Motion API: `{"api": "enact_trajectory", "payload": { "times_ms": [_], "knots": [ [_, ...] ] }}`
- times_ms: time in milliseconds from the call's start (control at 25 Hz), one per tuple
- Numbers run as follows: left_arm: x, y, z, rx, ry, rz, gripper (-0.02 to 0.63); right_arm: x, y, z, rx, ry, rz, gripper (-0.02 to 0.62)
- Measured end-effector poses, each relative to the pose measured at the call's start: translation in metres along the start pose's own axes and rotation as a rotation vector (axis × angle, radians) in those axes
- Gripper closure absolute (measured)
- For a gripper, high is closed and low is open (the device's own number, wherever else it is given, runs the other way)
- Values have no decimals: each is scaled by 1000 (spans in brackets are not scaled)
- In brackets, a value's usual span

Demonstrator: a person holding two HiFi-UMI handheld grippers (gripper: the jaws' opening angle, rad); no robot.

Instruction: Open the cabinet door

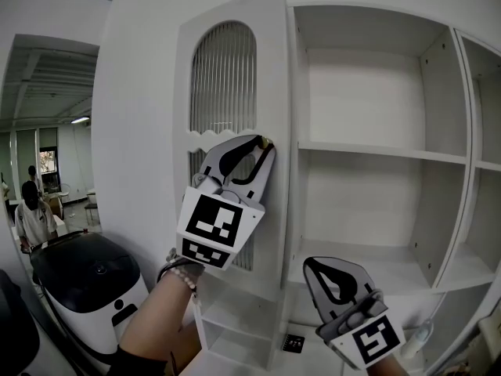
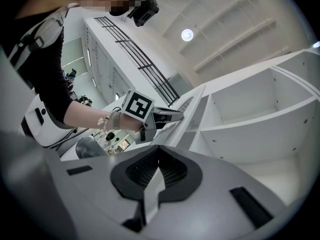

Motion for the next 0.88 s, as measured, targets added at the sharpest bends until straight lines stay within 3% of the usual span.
{"api": "enact_trajectory", "payload": {
  "times_ms": [440, 760, 880],
  "knots": [
    [15, 25, -7, -12, -4, 5, 528, 8, -3, -15, 36, -14, 27, 594],
    [25, 42, -11, -5, -114, -18, 525, 12, -3, -18, 46, -13, 27, 594],
    [28, 53, -11, 11, -195, -39, 525, 14, -5, -25, 52, -14, 38, 594]
  ]
}}
Point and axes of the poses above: the fingertips, and each gripper's own axes: y backward along the fingers, z to its right, x out of its top, the point moved 3 cm from there along y, backward along the fingers, and after that the axes turned 7 degrees about -x, right-handed, at the moved point
